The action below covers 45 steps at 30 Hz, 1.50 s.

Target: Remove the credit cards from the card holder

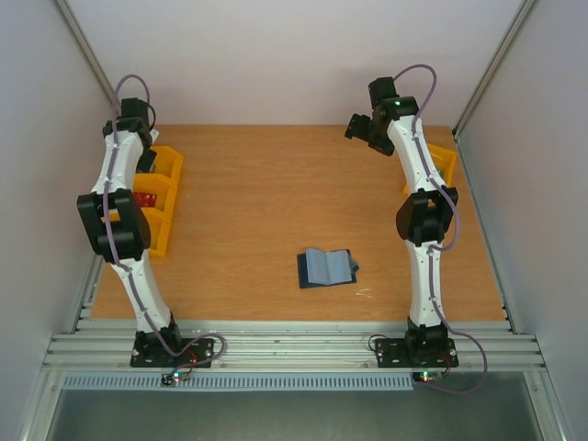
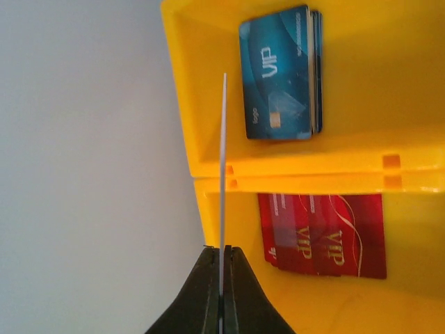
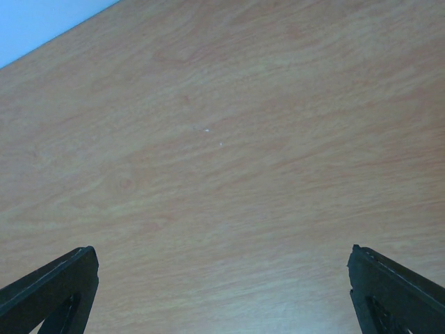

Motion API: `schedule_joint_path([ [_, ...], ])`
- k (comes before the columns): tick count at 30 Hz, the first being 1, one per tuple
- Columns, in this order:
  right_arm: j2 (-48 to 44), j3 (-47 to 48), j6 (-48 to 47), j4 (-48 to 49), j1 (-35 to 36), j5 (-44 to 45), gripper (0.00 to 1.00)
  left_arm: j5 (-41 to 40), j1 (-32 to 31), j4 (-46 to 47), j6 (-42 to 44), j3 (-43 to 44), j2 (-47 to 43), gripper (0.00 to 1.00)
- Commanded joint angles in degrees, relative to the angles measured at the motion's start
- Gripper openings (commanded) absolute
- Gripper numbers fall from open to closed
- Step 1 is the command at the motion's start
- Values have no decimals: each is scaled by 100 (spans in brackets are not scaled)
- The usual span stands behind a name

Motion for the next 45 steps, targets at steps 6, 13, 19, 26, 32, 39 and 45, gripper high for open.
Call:
schedule_joint_path([
  [6, -217, 265, -308, -89, -1, 555, 99, 210, 11, 80, -178, 608, 311, 0],
  [13, -573, 258, -662, -320, -15, 1158, 98, 524, -944, 846, 842, 16, -91, 0],
  [19, -1015, 71, -657, -725, -10, 1486, 99, 785, -1829, -474, -94, 648, 245, 0],
  [26, -2581, -1899, -1202, -49, -14, 2145, 98, 1944, -2645, 1846, 1162, -1317, -200, 0],
  [32, -3657, -3458, -1321, 575, -12, 2463, 99, 2095, -2966, 3537, 2391, -2388, 57, 0],
  [39, -4626, -4179, -1288, 701, -16, 2484, 98, 1748, -3384, 5611, 3899, -3213, 505, 0],
  [45, -5145, -4619, -1285, 705, -13, 2575, 98, 1769, -3479, 5436, 4417, -3339, 641, 5],
])
